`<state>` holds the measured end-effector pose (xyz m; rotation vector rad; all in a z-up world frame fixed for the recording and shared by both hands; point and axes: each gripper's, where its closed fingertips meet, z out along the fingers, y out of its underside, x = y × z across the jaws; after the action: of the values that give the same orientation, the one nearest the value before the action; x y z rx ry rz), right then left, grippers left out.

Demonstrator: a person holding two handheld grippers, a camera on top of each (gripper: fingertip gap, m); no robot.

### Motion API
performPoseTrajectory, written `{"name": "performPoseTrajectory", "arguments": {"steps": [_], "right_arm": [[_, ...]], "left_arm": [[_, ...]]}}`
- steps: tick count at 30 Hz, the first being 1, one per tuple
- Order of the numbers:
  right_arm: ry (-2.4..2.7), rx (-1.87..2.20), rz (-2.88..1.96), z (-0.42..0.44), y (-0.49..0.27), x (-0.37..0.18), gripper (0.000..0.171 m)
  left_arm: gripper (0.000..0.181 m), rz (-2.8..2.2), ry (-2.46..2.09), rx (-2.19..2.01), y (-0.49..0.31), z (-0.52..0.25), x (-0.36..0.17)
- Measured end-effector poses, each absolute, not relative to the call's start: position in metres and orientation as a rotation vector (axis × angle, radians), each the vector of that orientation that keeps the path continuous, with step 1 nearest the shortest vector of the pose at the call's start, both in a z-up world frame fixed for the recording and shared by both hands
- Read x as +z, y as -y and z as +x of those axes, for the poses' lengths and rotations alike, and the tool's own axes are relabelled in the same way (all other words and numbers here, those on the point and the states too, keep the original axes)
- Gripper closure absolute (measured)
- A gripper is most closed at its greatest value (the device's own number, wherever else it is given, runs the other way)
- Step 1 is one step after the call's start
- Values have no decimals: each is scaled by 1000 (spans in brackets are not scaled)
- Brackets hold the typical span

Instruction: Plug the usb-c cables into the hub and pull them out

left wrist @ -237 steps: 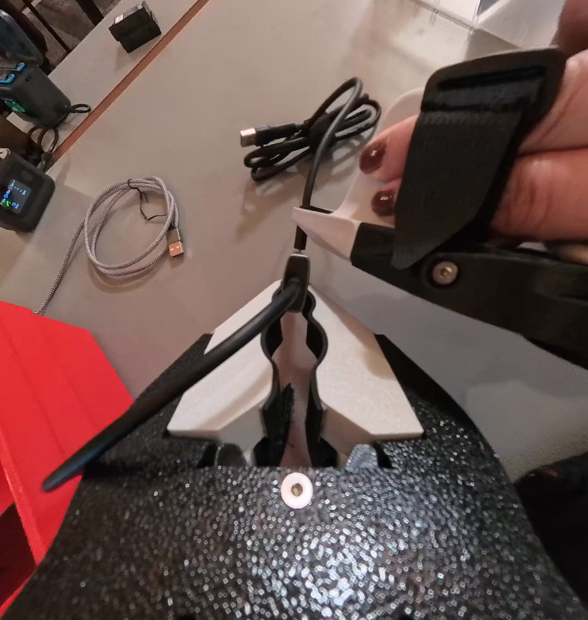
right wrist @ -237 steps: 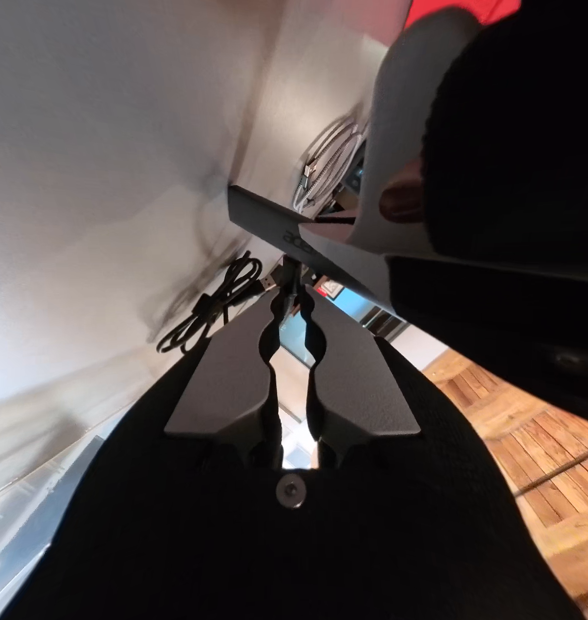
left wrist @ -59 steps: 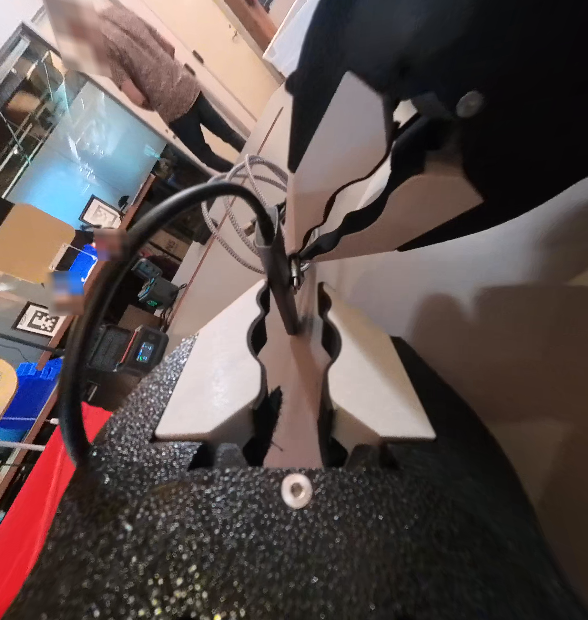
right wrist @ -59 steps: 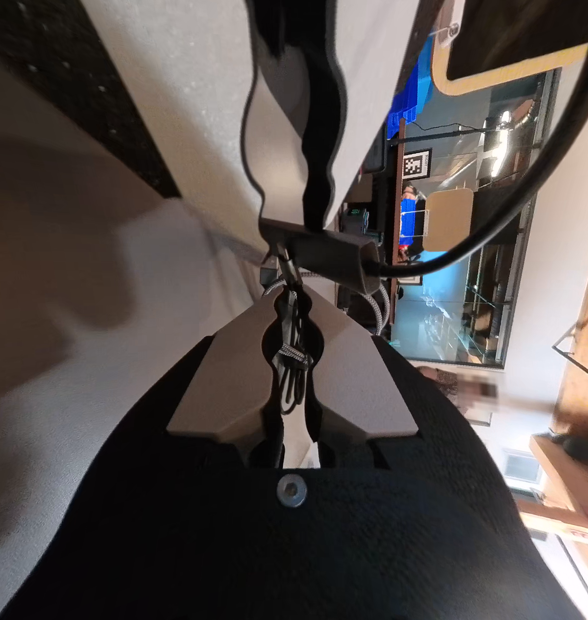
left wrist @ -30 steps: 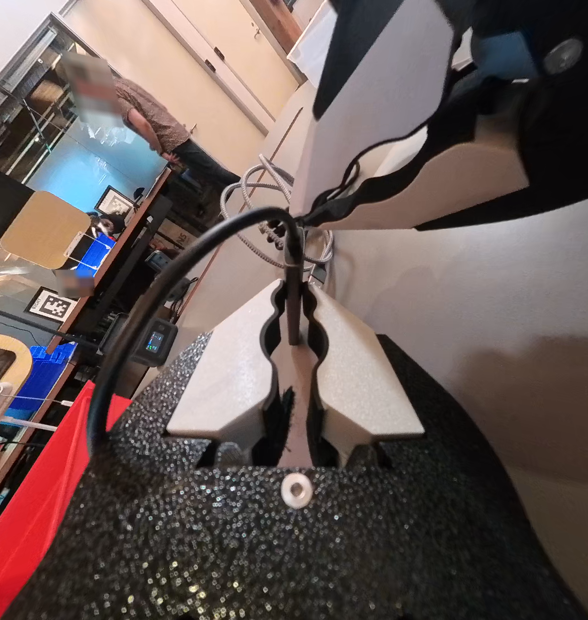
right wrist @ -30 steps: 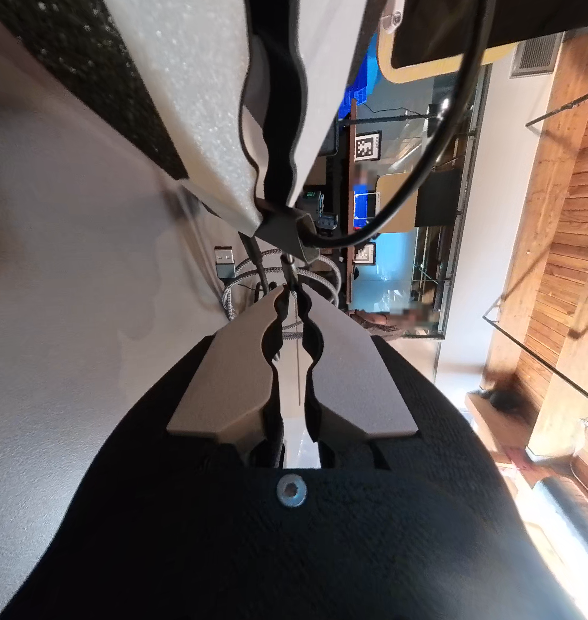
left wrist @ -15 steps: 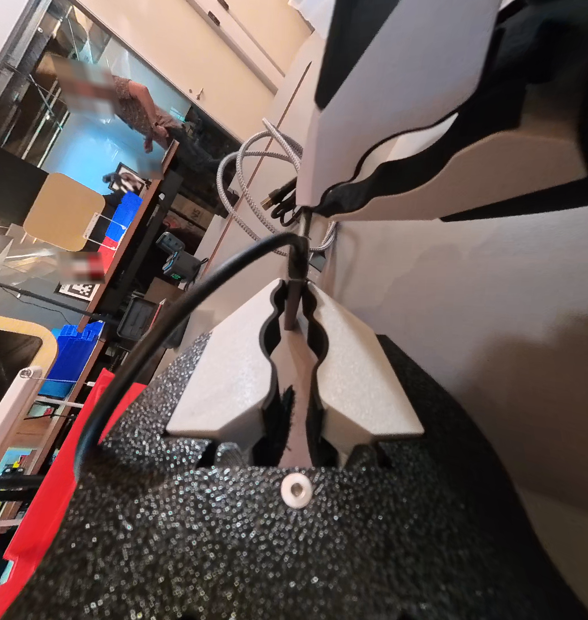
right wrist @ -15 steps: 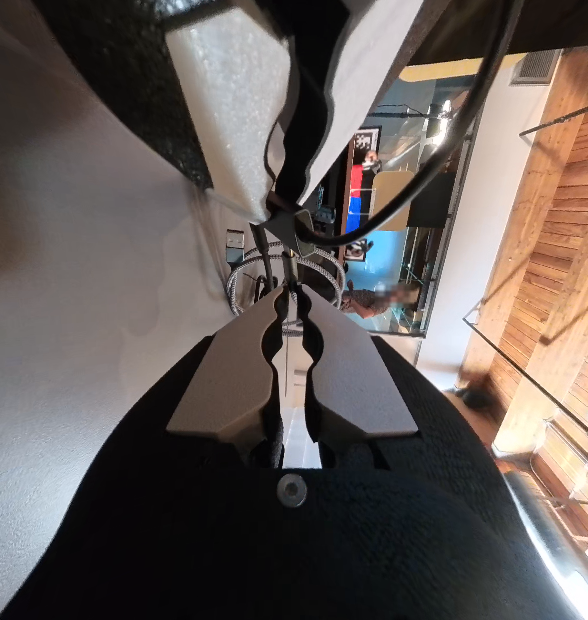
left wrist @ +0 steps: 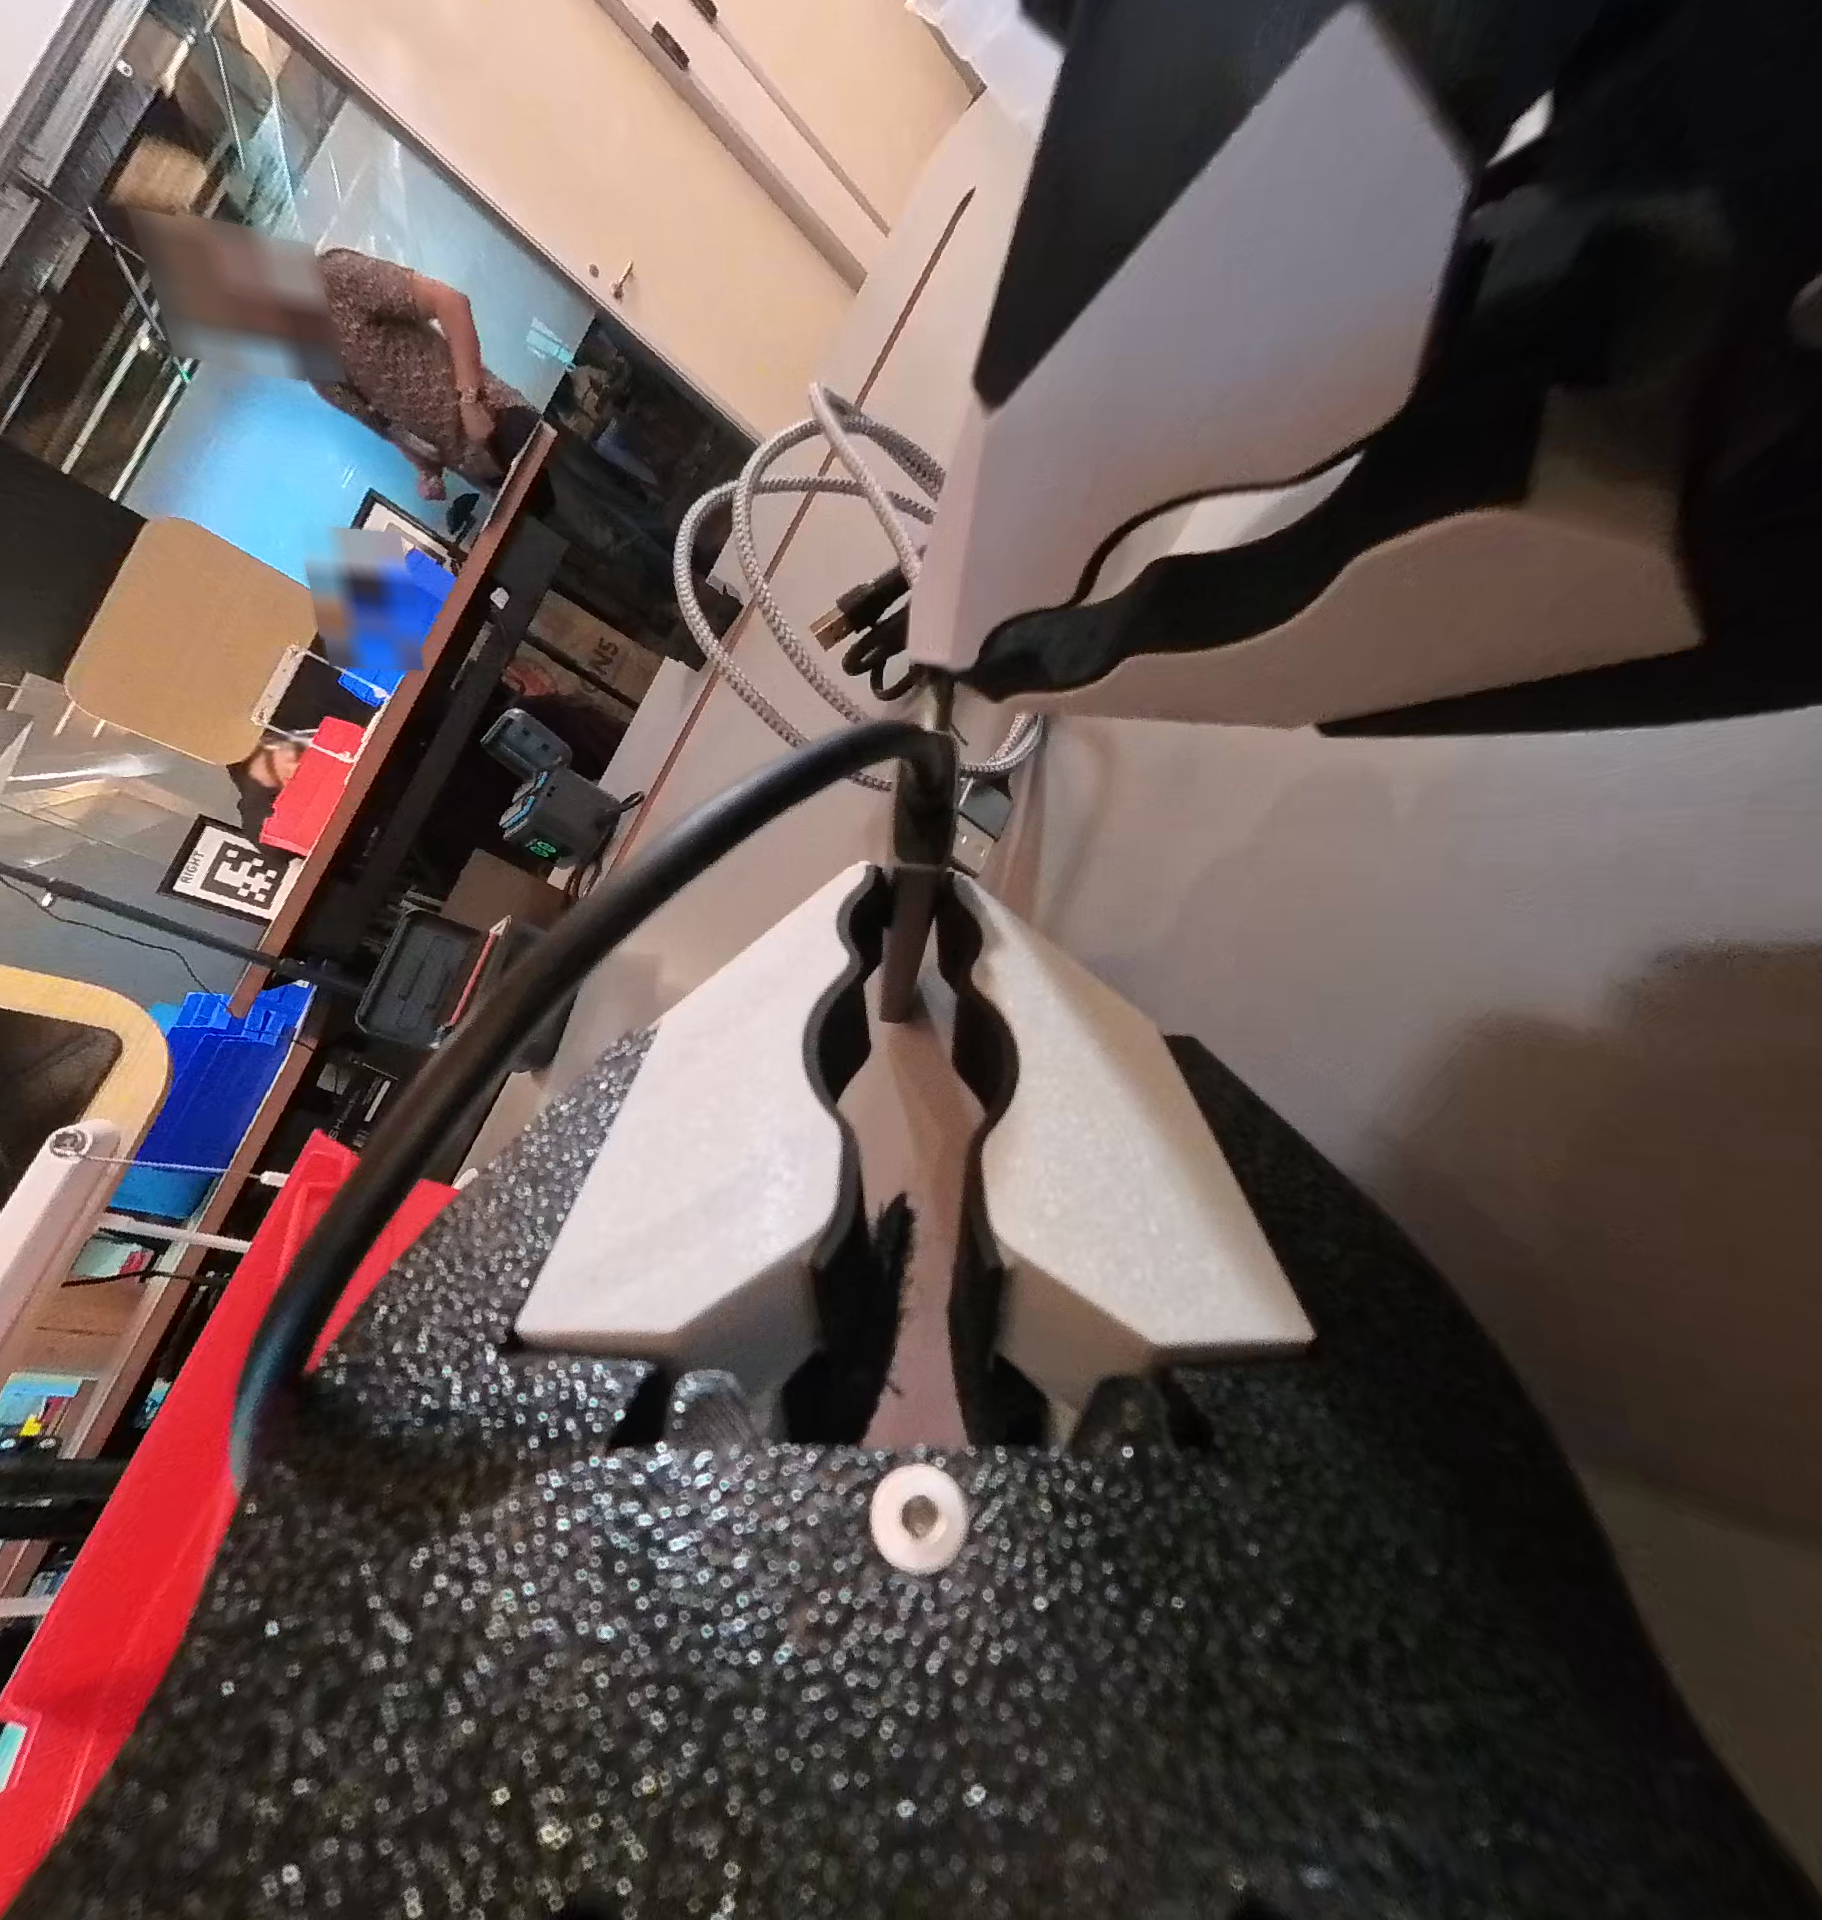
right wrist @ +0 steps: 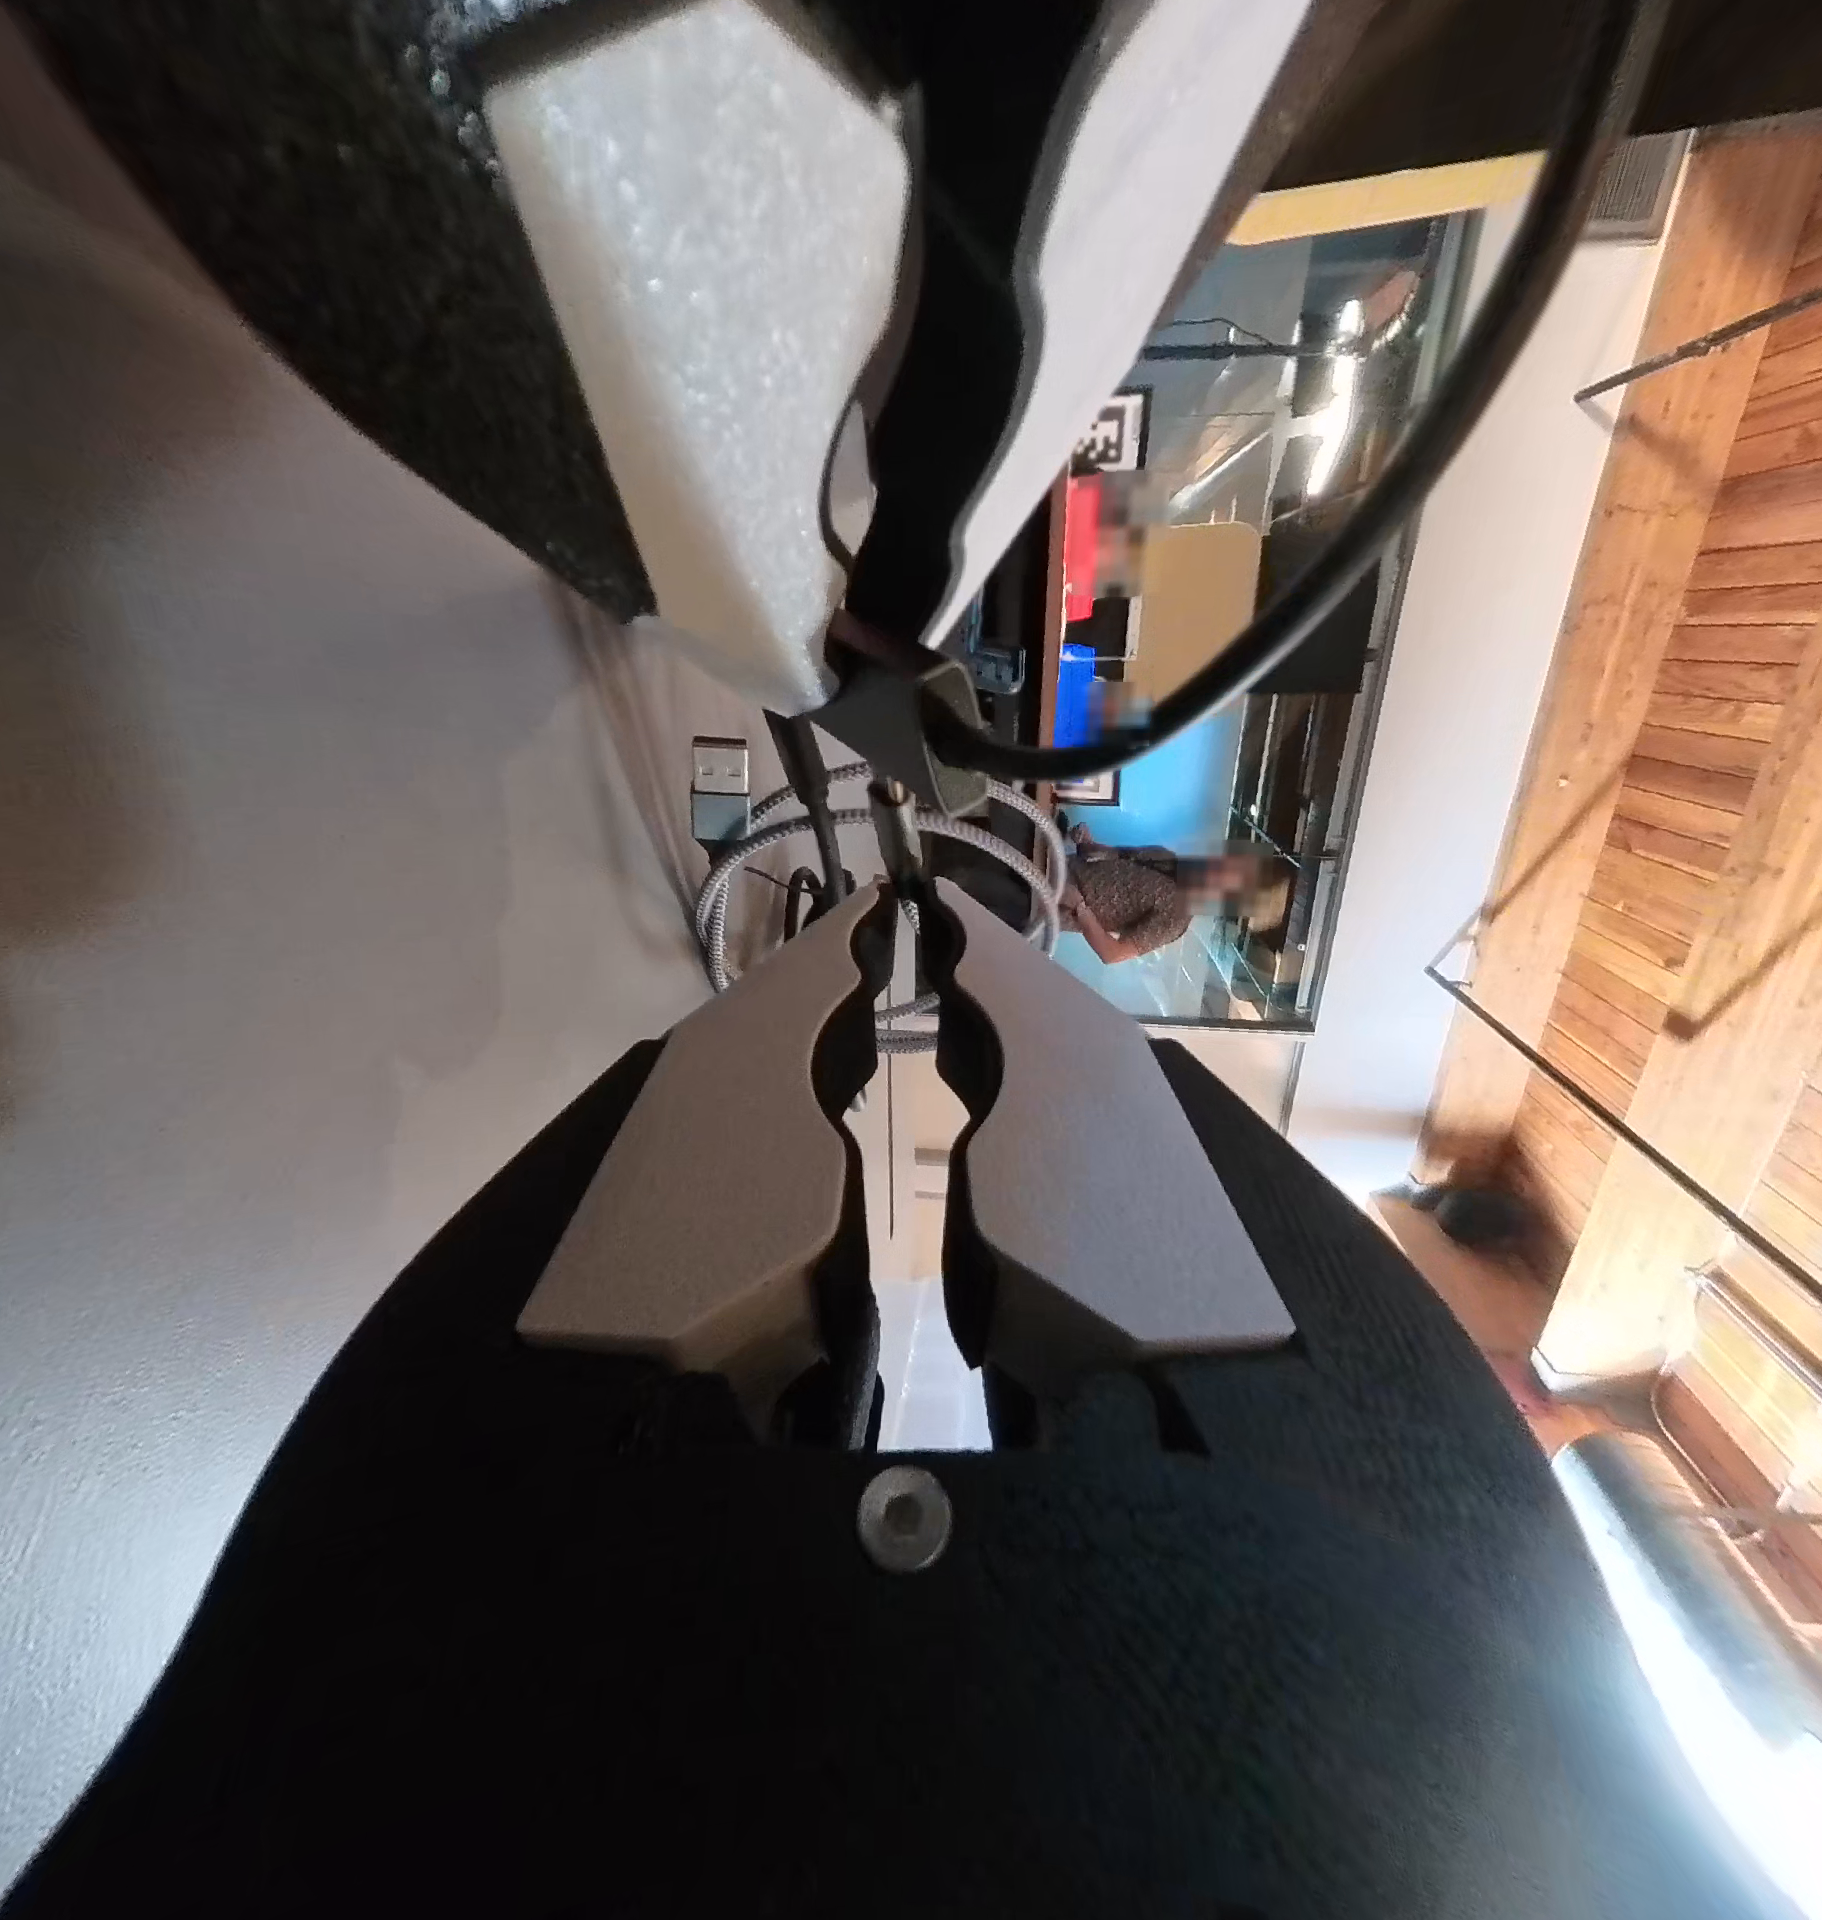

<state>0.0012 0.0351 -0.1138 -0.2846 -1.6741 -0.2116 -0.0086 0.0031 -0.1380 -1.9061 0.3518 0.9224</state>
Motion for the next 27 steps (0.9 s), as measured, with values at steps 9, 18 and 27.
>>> {"name": "performPoseTrajectory", "arguments": {"steps": [9, 18, 27], "right_arm": [[1668, -221, -277, 1, -33, -115, 169], [1645, -199, -234, 4, -32, -117, 170], [1695, -77, -260, 2, -35, -129, 169]], "left_arm": [[173, -1914, -345, 933, -7, -10, -139], [172, -1929, -396, 985, -13, -9, -144], [172, -1939, -413, 1004, -19, -13, -149]]}}
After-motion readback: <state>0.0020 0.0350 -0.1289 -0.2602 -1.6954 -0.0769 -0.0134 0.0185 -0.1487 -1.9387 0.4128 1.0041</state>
